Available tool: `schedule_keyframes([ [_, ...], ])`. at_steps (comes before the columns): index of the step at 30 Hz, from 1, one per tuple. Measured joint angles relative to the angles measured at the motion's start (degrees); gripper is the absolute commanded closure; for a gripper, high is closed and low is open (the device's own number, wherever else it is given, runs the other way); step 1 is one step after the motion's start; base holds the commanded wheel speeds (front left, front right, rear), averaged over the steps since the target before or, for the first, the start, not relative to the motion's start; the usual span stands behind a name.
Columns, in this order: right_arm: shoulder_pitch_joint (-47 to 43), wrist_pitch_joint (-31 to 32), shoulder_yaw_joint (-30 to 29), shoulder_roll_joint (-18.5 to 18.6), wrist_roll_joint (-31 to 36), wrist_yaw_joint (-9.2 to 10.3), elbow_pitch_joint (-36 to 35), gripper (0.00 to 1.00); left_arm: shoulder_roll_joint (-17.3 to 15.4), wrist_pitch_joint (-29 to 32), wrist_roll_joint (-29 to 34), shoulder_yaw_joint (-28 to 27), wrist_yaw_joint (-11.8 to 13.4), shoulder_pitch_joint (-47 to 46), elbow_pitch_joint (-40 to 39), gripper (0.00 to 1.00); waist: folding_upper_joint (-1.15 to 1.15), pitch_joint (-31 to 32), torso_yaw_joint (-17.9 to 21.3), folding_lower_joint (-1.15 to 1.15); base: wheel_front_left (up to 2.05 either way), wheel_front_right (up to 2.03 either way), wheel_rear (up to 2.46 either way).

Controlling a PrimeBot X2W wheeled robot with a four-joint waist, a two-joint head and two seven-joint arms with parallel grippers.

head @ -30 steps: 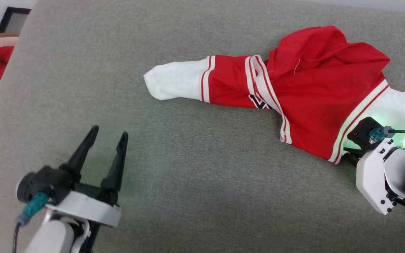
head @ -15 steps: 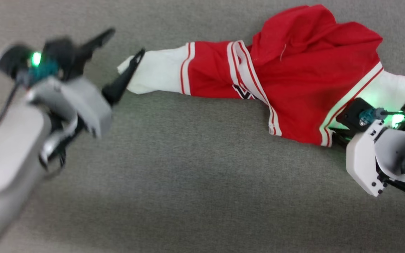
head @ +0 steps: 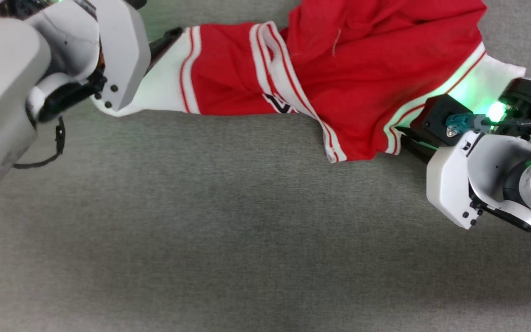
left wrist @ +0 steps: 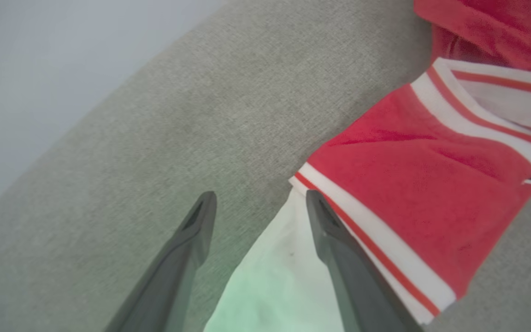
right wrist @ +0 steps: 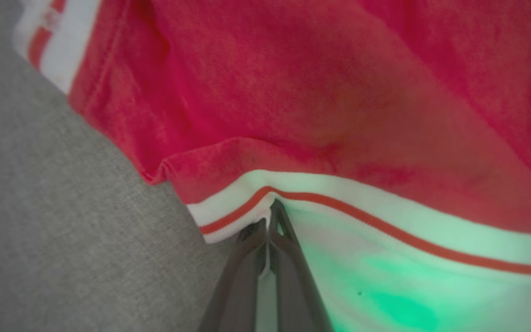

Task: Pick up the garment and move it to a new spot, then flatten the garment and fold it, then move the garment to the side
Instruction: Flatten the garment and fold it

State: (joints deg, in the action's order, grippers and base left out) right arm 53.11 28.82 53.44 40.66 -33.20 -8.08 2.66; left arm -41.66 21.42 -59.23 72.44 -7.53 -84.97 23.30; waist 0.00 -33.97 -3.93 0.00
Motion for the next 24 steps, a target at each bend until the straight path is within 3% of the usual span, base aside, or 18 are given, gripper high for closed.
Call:
schedule_keyframes([
  [9,1.3,-1.1,0.0,-2.0,0.0,-0.05,-0.6,1.0,-2.0,12.8,-5.1,0.6,0.0,-0.8,-2.1,0.0,0.0,-2.6,2.9,0.0,0.0,0.0,0.0],
  [15,1.5,-1.6,0.1,-2.6,0.0,-0.05,-0.3,1.0,-3.3,16.5,-6.2,0.4,0.1,-0.6,-4.2,0.0,0.0,-3.0,3.7,0.0,0.0,0.0,0.0],
  [16,1.5,-1.8,0.0,-2.7,0.0,-0.05,-0.3,1.0,-3.3,16.9,-6.5,0.3,0.1,-0.6,-4.2,0.15,0.0,-3.1,3.7,0.0,0.0,0.0,0.0],
  [18,1.5,-2.2,0.0,-3.0,0.0,-0.05,-0.1,1.0,-3.2,18.1,-7.3,0.1,0.1,-0.4,-3.9,0.89,0.0,-3.3,4.0,0.0,0.0,0.0,0.0],
  [19,1.5,-2.6,-0.1,-3.2,0.0,-0.08,0.2,1.0,-3.1,18.7,-7.6,0.0,0.1,-0.3,-3.7,1.0,0.0,-3.3,4.1,0.0,0.0,0.0,0.0],
  [24,0.6,-4.6,-1.2,-4.2,0.4,-0.47,1.9,1.0,-2.5,16.2,-10.4,0.3,0.0,0.5,-2.2,1.0,0.0,-2.5,4.4,0.0,0.0,0.0,0.0],
])
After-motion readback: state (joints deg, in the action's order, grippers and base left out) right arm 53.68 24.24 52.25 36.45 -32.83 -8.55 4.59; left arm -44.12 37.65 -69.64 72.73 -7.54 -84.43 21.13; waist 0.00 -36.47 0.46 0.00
